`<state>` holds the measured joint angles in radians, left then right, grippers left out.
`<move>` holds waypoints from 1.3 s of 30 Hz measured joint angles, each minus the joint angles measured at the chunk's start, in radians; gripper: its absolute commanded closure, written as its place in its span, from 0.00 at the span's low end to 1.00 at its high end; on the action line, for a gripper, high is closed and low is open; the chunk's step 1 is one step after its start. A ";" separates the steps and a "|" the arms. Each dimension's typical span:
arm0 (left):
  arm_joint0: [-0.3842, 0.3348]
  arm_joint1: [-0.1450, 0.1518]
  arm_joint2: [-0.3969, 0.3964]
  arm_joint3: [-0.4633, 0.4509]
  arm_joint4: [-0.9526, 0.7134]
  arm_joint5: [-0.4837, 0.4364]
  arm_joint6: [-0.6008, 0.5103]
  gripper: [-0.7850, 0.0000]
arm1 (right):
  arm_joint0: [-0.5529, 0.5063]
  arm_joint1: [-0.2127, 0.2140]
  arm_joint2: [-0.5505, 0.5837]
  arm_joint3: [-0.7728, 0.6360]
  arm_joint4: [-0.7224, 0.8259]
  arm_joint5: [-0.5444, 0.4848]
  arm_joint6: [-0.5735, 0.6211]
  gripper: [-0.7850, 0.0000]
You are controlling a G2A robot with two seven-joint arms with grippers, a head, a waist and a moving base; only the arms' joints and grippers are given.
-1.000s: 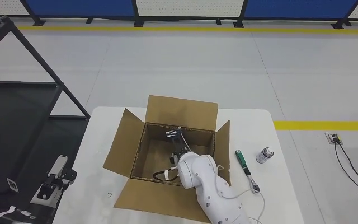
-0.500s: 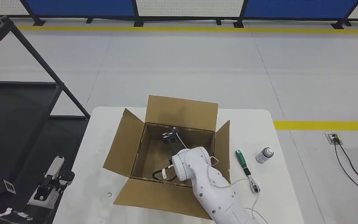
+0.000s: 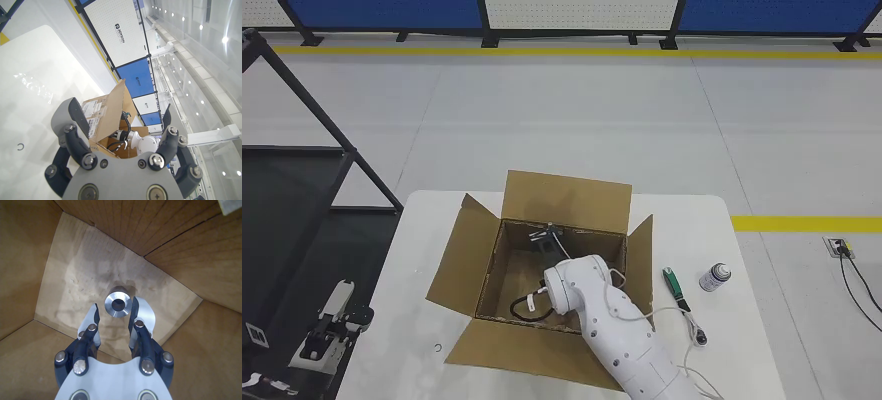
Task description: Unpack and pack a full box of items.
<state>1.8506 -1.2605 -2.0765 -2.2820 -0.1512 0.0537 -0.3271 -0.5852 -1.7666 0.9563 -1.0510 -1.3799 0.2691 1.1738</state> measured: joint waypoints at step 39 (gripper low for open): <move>0.021 -0.005 -0.010 -0.002 -0.001 -0.013 0.004 0.00 | 0.069 -0.028 0.053 0.189 0.070 -0.008 -0.088 1.00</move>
<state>1.8715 -1.2660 -2.0865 -2.2836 -0.1524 0.0403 -0.3232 -0.5158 -1.7945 1.0089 -0.8624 -1.3099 0.2609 1.0855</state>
